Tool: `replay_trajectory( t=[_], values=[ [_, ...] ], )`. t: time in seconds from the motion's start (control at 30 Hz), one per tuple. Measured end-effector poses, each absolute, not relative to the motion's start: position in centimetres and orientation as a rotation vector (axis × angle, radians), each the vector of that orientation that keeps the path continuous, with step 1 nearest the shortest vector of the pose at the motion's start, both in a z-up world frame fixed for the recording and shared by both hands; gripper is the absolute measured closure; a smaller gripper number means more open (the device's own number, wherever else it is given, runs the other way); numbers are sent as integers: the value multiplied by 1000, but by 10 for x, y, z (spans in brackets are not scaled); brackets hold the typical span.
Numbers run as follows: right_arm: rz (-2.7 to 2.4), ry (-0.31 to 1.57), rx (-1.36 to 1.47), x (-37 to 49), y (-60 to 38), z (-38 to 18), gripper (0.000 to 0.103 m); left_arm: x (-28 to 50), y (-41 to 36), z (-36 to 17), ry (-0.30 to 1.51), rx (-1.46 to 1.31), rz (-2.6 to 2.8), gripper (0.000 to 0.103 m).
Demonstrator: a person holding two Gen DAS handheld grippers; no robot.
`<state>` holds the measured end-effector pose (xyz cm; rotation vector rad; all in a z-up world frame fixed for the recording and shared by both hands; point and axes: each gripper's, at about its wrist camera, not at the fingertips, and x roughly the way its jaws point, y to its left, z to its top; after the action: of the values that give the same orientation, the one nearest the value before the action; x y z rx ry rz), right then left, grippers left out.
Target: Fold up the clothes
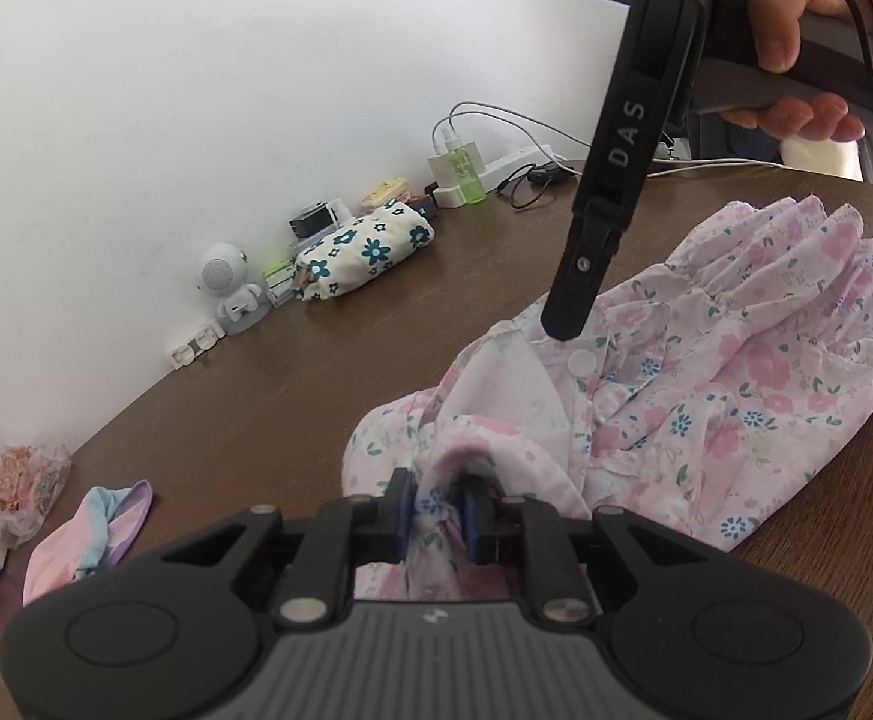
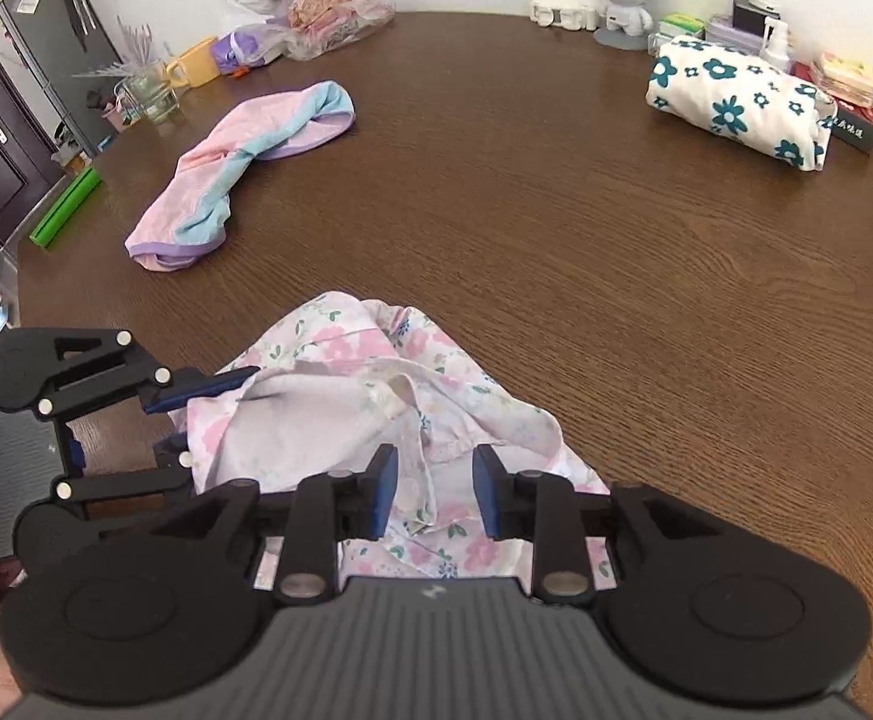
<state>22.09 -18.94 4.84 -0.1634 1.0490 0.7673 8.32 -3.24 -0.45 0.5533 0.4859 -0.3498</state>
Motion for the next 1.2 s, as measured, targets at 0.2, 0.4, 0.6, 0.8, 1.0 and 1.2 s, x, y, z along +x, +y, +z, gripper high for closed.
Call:
replay_trajectory(
  t=[0.2, 0.4, 0.6, 0.8, 1.0, 1.2],
  values=[
    [743, 1002, -197, 210, -199, 55, 57, 74, -21, -3, 485, 563, -334, 55],
    [701, 949, -85, 200, -213, 55, 54, 65, -5, 6, 487, 523, -352, 42],
    [790, 865, -35, 164, -206, 61, 54, 60, -11, 10, 477, 533, -376, 42],
    [762, 785, -34, 135, -200, 56, 62, 48, 12, 22, 472, 407, -420, 42],
    [561, 801, 71, 180, -226, 50, 62, 39, 11, 25, 497, 407, -548, 70],
    [593, 916, 95, 202, -220, 24, 67, 49, -19, 11, 549, 443, -633, 96]
  ],
)
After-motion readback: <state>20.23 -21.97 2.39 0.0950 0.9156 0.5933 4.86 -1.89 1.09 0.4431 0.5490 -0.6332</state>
